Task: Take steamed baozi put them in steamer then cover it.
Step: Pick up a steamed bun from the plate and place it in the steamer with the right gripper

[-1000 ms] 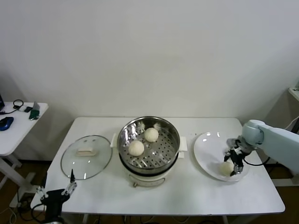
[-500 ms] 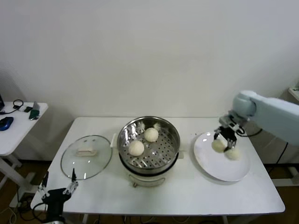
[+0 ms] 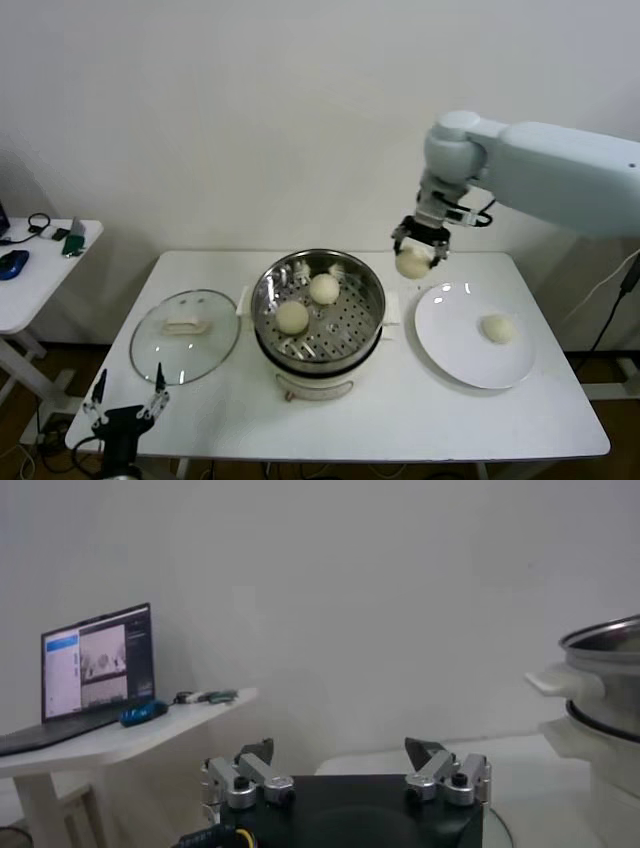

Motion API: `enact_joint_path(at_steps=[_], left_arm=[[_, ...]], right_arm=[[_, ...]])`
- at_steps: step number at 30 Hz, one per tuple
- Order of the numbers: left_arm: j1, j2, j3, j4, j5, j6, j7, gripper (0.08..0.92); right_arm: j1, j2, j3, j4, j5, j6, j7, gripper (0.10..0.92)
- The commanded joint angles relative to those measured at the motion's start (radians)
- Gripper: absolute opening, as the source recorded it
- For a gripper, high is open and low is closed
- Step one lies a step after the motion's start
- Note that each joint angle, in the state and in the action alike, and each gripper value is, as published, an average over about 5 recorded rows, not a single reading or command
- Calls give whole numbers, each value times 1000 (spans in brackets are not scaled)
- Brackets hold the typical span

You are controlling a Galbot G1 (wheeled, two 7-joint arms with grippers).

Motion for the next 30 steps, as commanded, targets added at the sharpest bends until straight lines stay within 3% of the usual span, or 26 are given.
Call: enact_joint_path(at_steps=[1, 14, 30], left_arm=[[2, 4, 3, 15, -1, -3, 1, 823], [-5, 27, -13, 18, -28, 7, 0, 823], [-7, 17, -9, 36, -27, 2, 0, 823]], right_arm=[[-49, 239, 46, 75, -94, 84, 3, 687], [-251, 355, 43, 36, -200, 97, 1, 689], [-288, 356, 6, 41, -182, 91, -6, 696]])
